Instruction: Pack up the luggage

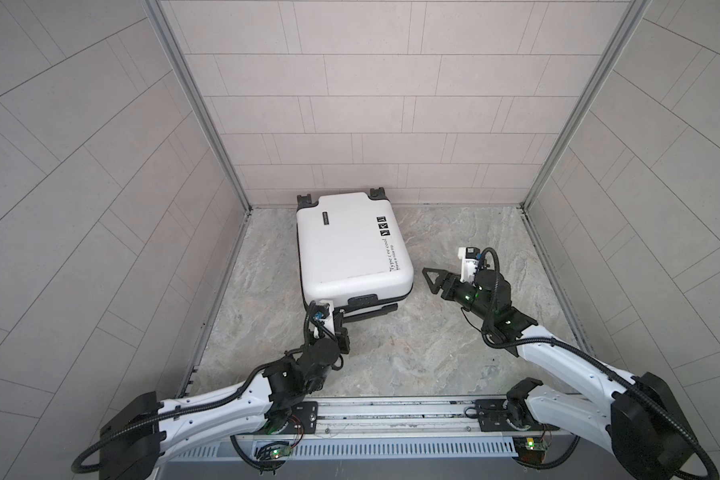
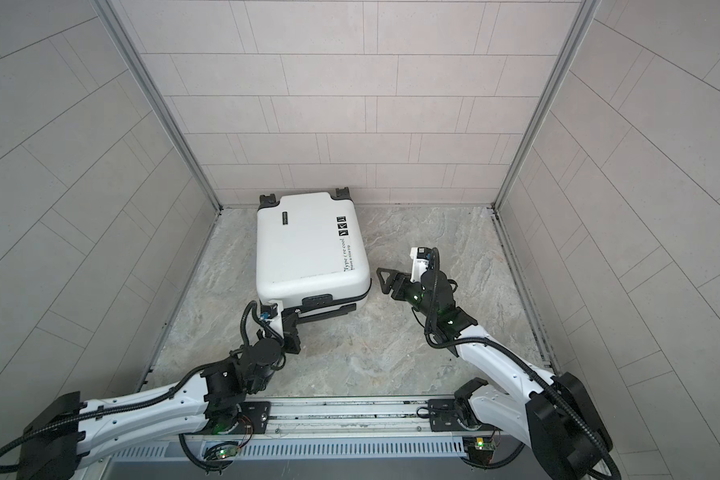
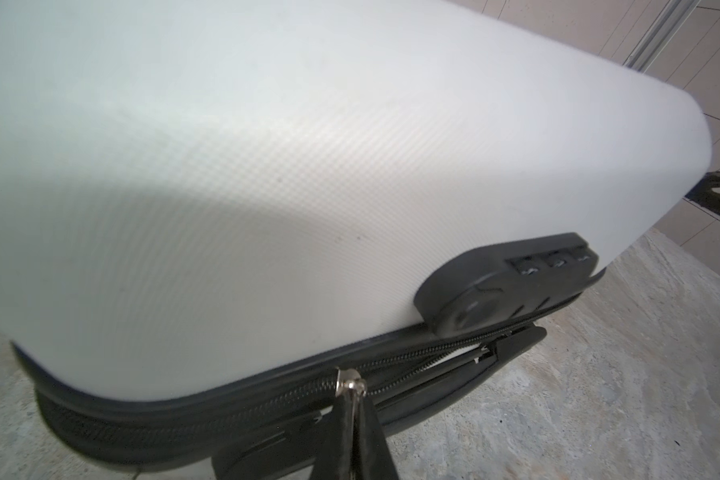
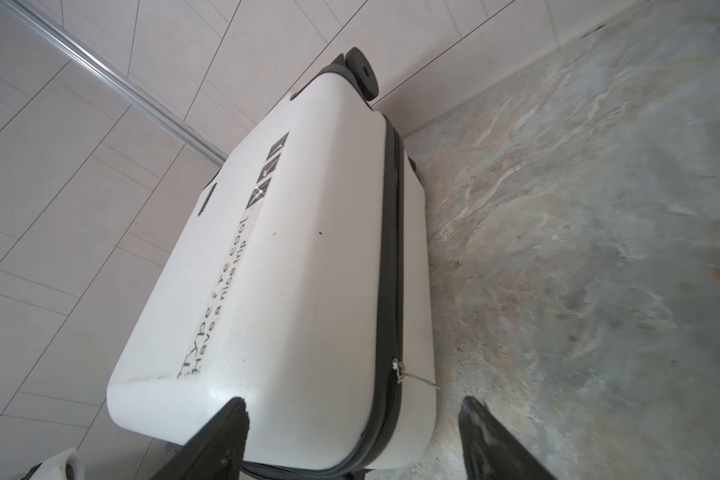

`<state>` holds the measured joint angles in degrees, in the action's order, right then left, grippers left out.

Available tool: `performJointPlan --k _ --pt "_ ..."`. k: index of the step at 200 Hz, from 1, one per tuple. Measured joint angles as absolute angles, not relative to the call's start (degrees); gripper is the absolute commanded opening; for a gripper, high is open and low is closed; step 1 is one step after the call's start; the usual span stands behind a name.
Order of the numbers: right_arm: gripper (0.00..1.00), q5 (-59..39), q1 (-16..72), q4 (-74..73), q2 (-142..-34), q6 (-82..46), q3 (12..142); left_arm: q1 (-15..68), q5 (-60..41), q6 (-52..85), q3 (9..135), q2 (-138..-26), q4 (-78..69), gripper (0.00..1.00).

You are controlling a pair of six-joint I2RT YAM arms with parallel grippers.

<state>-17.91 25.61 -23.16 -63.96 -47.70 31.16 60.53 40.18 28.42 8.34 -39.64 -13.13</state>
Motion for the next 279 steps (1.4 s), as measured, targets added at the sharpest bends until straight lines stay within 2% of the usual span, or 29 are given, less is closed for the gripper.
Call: performJointPlan --k 52,85,216,279 --pt "0.81 -22.7 30.1 -27.2 -73.8 -49.1 38.2 58.9 39.8 26.8 8.3 -35.9 -9.0 0.00" --pt "0.79 -21.9 32.8 -31.1 -77.8 -50.3 38.3 58.5 38.8 23.0 8.3 -36.4 -9.4 0.00" --pt "0.77 -1.4 39.4 -41.4 -82.9 -52.4 37.8 57.0 38.7 12.8 13.9 -55.4 -18.4 0.00" --pt "0.76 3.6 39.4 -44.6 -84.7 -53.0 37.8 57.0 38.7 13.4 15.9 -61.8 -23.4 0.00"
